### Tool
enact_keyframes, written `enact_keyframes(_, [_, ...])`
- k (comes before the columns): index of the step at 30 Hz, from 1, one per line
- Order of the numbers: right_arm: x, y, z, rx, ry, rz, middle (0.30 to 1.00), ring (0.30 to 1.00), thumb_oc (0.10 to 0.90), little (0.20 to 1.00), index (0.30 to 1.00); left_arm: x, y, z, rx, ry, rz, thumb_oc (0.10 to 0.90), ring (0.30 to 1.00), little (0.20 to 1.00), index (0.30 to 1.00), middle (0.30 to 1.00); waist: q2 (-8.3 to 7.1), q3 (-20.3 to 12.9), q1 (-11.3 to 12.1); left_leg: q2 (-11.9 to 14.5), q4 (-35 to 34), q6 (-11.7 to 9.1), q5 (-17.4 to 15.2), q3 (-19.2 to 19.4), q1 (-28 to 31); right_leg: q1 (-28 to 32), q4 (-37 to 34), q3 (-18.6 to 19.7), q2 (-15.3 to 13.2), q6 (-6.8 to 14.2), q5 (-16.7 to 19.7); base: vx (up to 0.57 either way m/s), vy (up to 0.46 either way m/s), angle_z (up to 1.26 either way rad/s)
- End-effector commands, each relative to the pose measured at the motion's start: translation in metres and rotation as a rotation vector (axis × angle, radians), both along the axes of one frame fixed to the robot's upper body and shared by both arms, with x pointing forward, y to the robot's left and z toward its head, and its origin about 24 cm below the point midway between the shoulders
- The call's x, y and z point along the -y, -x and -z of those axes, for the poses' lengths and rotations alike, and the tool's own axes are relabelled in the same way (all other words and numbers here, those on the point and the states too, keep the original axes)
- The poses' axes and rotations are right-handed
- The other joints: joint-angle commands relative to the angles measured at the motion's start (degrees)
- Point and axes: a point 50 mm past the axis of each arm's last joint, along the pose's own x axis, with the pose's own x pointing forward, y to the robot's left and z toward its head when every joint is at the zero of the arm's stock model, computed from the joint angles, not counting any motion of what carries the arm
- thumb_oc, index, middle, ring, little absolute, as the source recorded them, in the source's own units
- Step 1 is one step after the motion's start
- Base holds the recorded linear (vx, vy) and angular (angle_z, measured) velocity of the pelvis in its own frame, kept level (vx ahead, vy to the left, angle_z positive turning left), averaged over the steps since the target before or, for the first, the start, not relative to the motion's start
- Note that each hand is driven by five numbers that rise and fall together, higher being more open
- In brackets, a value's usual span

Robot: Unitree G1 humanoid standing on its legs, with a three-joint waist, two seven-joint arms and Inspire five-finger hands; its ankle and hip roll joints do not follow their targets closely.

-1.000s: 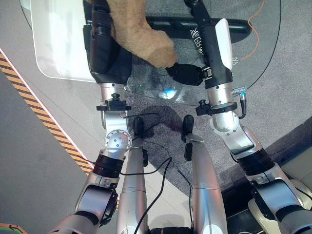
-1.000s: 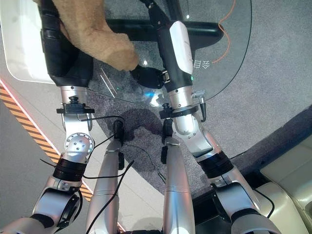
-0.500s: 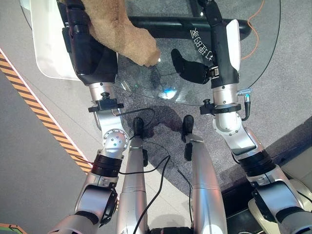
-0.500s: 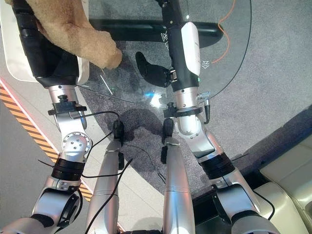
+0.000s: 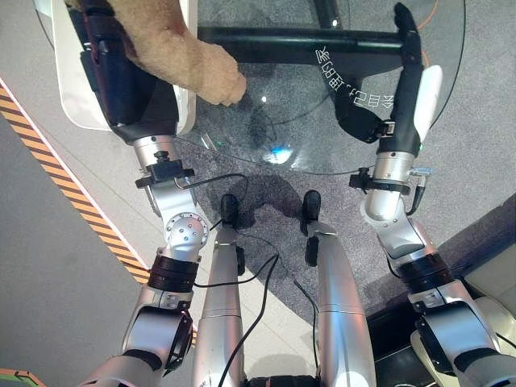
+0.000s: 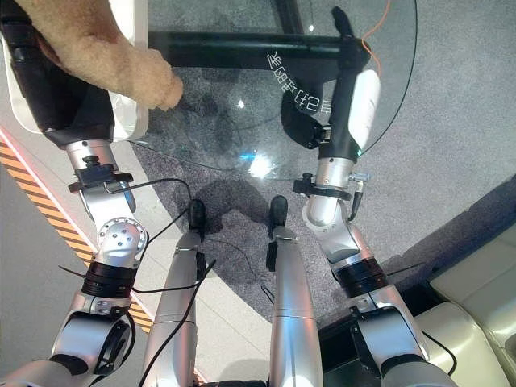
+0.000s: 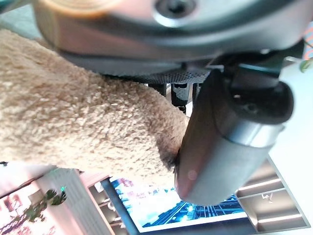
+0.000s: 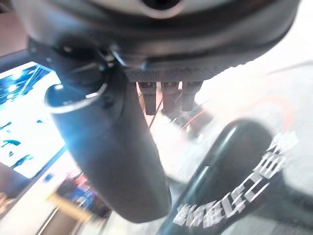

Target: Wipe the table with a cloth and put it in the basket.

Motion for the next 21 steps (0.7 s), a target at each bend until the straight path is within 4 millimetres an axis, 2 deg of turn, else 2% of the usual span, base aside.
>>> enact_keyframes(1, [0.021,0.011,-0.027,0.190,-0.130,0.072,0.900,0.900,0.800,0.900,0.900,-0.028,0.033,-0.044,0.270,-0.057,-0.237,0.100,0.300,0.200,0.300,0.300,0.02,-1.6,1.3,-4.7,0.7,6.9,-3.9,7.0,1.7,4.1,-3.4,-2.4,6.0,-1.9,-0.9,0.00,0.000,0.00])
enact_keyframes(5, [0.047,0.006,-0.010,0.134,-0.231,0.171,0.900,0.900,0.800,0.900,0.900,-0.040,0.032,-0.044,0.241,-0.048,-0.305,0.100,0.300,0.200,0.300,0.300,0.16,-1.6,1.5,-4.5,0.6,7.0,-4.1,7.0,2.0,4.3,-3.1,-2.5,5.9,-1.9,-1.1,0.00,0.000,0.00])
enact_keyframes(6, [0.049,0.006,-0.009,0.133,-0.236,0.175,0.900,0.900,0.800,0.900,0.900,-0.041,0.032,-0.045,0.240,-0.048,-0.307,0.100,0.300,0.200,0.300,0.300,0.17,-1.6,1.5,-4.5,0.6,7.0,-4.1,7.0,2.0,4.3,-3.1,-2.5,5.9,-1.9,-1.1,0.00,0.000,0.00])
enact_keyframes(12, [0.079,0.001,0.025,0.034,-0.370,0.295,0.900,0.900,0.800,0.900,0.900,-0.058,0.029,-0.047,0.198,0.003,-0.397,0.100,0.300,0.200,0.300,0.300,0.44,-1.6,1.7,-4.5,0.8,7.1,-4.3,6.9,2.1,4.4,-2.7,-2.6,6.0,-2.1,-1.3,0.00,0.000,0.00])
enact_keyframes(21, [0.101,-0.001,0.053,-0.077,-0.454,0.383,0.900,0.900,0.800,0.900,0.900,-0.068,0.029,-0.074,0.125,0.021,-0.598,0.100,0.300,0.200,0.300,0.300,0.17,-1.6,1.7,-4.2,1.3,7.2,-4.5,6.9,2.1,4.7,-2.8,-2.8,5.9,-2.4,-1.3,0.00,0.000,0.00])
